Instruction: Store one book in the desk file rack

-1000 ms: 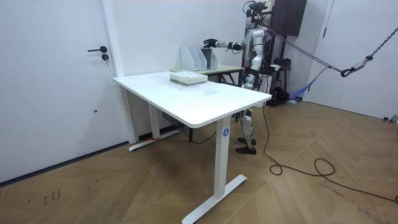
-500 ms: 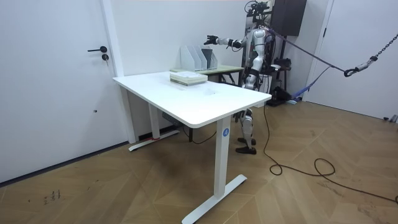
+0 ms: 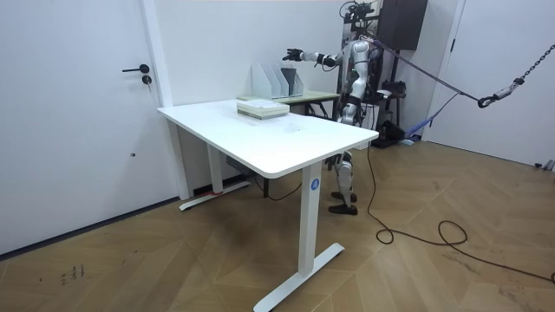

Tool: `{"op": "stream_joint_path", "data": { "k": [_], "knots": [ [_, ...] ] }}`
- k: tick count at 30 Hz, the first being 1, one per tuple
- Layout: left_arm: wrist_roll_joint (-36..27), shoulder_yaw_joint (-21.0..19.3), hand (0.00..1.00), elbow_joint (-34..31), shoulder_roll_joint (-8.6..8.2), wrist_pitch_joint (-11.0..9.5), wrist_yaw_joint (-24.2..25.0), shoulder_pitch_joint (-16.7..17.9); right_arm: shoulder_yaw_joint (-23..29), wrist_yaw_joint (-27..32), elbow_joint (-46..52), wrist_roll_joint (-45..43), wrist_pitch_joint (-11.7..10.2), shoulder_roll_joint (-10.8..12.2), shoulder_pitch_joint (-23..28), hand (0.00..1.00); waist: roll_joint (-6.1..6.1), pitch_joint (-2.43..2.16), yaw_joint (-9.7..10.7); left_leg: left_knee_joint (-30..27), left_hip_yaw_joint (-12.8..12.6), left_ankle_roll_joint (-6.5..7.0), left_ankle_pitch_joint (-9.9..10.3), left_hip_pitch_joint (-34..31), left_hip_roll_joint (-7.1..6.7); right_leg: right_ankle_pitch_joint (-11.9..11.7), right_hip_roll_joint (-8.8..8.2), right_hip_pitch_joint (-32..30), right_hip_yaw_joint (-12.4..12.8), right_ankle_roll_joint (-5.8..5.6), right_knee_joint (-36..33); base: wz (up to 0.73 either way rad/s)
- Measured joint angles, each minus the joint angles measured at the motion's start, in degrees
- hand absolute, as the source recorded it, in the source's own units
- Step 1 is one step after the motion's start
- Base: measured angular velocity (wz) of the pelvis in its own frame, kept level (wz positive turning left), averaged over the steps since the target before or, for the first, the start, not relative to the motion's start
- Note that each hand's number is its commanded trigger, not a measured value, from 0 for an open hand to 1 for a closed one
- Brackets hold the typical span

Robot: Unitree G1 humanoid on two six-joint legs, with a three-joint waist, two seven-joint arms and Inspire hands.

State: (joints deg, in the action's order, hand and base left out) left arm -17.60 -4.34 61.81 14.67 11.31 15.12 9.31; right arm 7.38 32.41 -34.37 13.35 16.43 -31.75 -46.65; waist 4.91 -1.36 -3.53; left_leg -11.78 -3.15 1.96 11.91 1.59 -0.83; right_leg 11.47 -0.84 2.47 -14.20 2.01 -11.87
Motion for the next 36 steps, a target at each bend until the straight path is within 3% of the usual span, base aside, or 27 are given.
{"op": "stream_joint_path", "data": {
  "k": [8,11,13,16,19,24,29,33,36],
  "knots": [
    [-0.34,1.18,0.0,0.1,0.04,-0.65,-2.38,0.01,-1.9,-1.45,13.52,1.98,-0.02,0.02,0.15,0.0,-0.26,0.23,0.13,0.06,0.15,-0.01,-0.01,0.53,0.0,-0.01,0.02,0.6,0.01,0.01,0.16,-0.01],
    [-0.35,1.28,0.0,0.02,0.02,-1.46,-2.24,0.25,-2.35,-5.25,21.29,8.84,-0.25,0.03,2.86,0.0,-0.31,0.54,0.23,0.08,-0.05,-0.01,0.0,1.21,0.13,-0.01,-0.16,0.85,0.5,0.01,0.13,-0.03],
    [-0.34,1.24,0.0,0.04,0.1,-1.82,-2.16,0.23,-3.21,-8.62,26.05,12.82,-0.52,0.08,5.74,0.0,-0.27,0.74,0.05,-0.01,-0.07,-0.01,0.0,1.22,0.19,-0.05,-0.22,0.87,0.77,0.08,0.12,-0.02],
    [-0.22,1.24,0.0,0.1,-0.23,-2.77,-2.06,0.22,-6.27,-17.82,33.58,14.08,-0.89,0.11,11.48,0.0,-0.93,1.26,-0.04,0.03,-0.86,-0.01,0.02,0.98,0.42,-0.52,-0.05,0.74,1.53,0.19,0.14,-0.12],
    [-0.26,1.23,0.0,0.07,-0.07,-3.08,-2.02,0.39,-7.91,-26.9,37.58,16.75,-1.17,0.11,17.86,0.0,-1.3,1.45,0.02,0.15,-1.24,0.0,0.05,0.89,0.47,-0.59,-0.06,0.6,1.69,0.19,0.01,-0.05],
    [-0.12,1.3,0.0,0.05,0.17,-2.89,-0.48,0.39,-9.7,-40.56,37.65,18.63,-0.87,0.1,22.62,0.0,-1.98,1.29,0.32,0.06,-1.56,0.0,0.05,0.05,0.57,-0.63,0.01,-0.49,2.16,0.25,-0.33,-0.04],
    [-0.22,3.2,0.0,0.28,1.78,-2.87,2.19,-0.05,-12.01,-52.83,37.29,18.33,-0.99,0.09,30.05,0.0,-1.48,1.06,0.09,0.01,-1.44,-0.05,0.02,0.15,0.62,-0.63,0.04,-0.19,2.08,0.25,0.12,0.02],
    [-0.45,5.15,0.0,0.71,2.68,-2.47,2.99,-1.23,-17.64,-61.48,30.88,17.14,-2.05,0.13,38.79,0.0,-1.3,1.19,-0.56,-0.04,-1.63,-0.03,0.03,0.43,0.58,-0.64,-0.1,0.53,1.64,0.22,0.3,0.04],
    [-0.97,7.47,0.0,1.37,2.71,-2.38,3.0,-2.75,-21.6,-65.01,23.6,13.34,0.02,0.23,43.69,0.0,-1.8,1.54,-2.13,0.18,-1.78,0.08,0.11,0.45,0.57,-0.67,-0.18,0.42,1.91,0.16,-0.06,-0.03]
  ]
}}
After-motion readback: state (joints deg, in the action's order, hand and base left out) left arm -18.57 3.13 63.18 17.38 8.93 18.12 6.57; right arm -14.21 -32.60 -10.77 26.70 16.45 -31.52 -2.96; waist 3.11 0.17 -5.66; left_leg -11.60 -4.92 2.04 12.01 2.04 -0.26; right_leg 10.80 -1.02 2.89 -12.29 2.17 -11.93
